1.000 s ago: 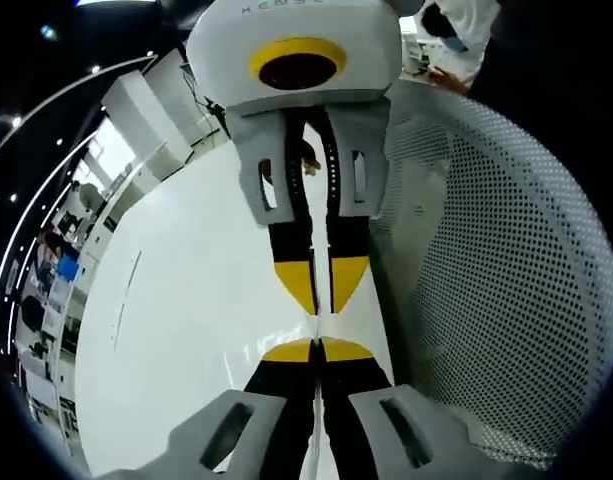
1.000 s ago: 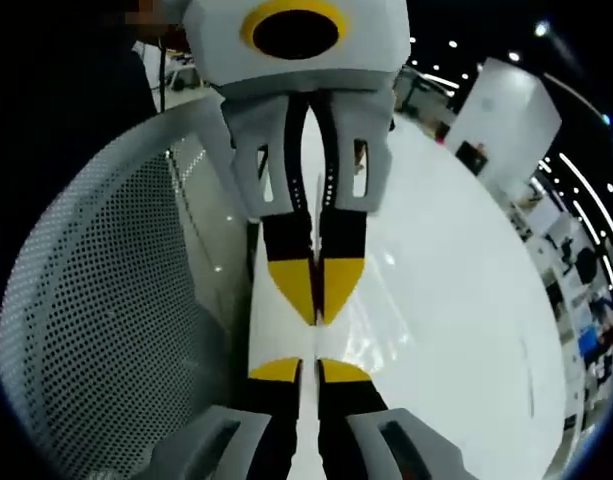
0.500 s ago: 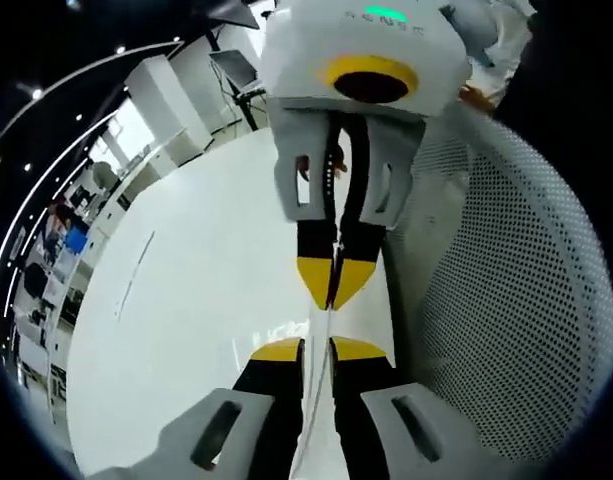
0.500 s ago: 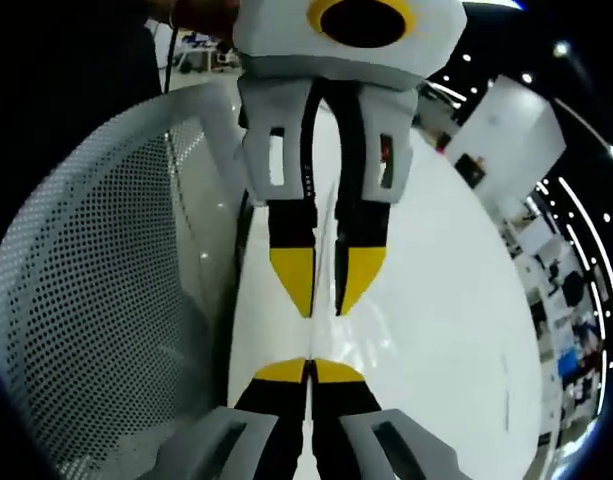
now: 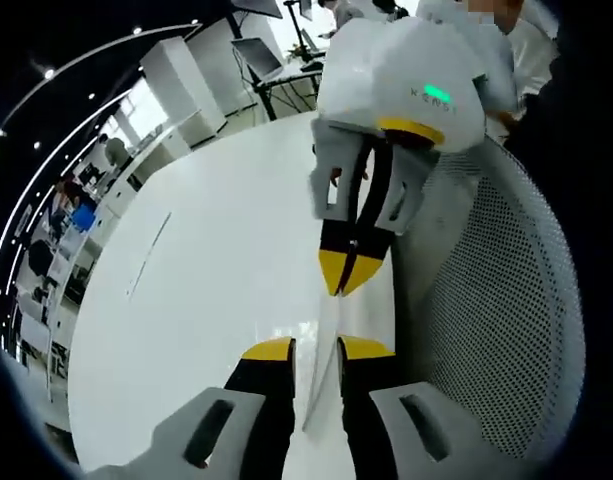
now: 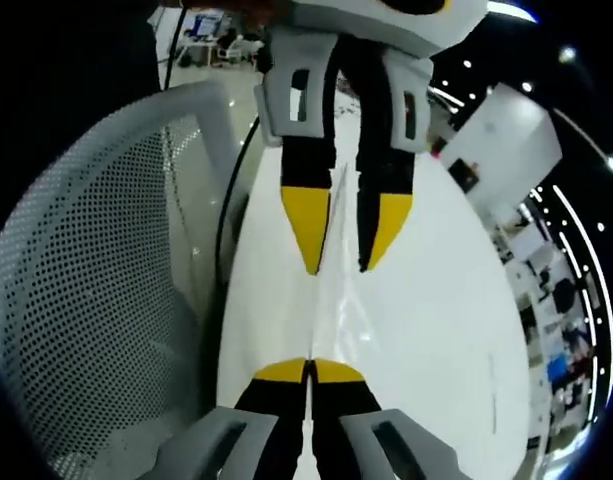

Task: Open the resealable bag by pulling the two sides of the seal apart until the entire bag opening is separated and visibly accessible.

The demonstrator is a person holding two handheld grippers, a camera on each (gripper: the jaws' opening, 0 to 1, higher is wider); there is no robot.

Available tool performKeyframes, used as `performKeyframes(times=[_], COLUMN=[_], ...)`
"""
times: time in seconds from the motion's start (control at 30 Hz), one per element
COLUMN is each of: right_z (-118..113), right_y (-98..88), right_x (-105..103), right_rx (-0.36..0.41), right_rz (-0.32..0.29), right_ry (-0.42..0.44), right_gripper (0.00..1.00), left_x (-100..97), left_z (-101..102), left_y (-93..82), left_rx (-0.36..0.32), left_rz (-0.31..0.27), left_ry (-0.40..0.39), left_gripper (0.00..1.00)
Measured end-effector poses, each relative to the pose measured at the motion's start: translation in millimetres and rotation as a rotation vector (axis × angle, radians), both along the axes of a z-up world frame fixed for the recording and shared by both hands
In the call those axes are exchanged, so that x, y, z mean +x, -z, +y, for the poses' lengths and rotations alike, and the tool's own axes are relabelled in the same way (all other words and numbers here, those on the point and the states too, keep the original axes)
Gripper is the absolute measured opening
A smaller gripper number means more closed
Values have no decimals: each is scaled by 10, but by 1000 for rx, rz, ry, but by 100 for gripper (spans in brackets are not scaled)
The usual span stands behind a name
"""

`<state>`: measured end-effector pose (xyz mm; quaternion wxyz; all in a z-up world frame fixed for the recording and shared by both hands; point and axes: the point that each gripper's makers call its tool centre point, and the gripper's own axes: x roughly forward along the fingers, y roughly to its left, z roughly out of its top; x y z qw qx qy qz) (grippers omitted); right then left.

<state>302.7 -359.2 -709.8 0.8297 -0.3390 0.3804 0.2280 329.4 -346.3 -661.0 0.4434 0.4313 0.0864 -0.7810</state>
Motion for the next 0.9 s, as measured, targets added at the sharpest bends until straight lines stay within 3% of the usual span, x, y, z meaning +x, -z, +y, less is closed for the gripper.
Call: performKeyframes(times=[0.17, 0.37, 0.53, 0.9], right_z=[-22, -111, -205, -207], right_y=[-27, -79, -109, -209], right_x=[4, 36, 50, 62], right_rx=[-10, -5, -16, -110], right_rz=[-9, -29, -44, -61], right_ry=[2, 51, 87, 29], right_gripper=[0, 0, 0, 0], left_x=[-49, -84, -37, 11], left_z=[-59, -30, 18, -79], left_y=[-127, -124, -105, -362], left_rx=[-1, 12, 9, -33], left_rz=[16, 12, 25, 66], left_ry=[-7, 11, -22, -75], left_gripper=[14, 15, 17, 19])
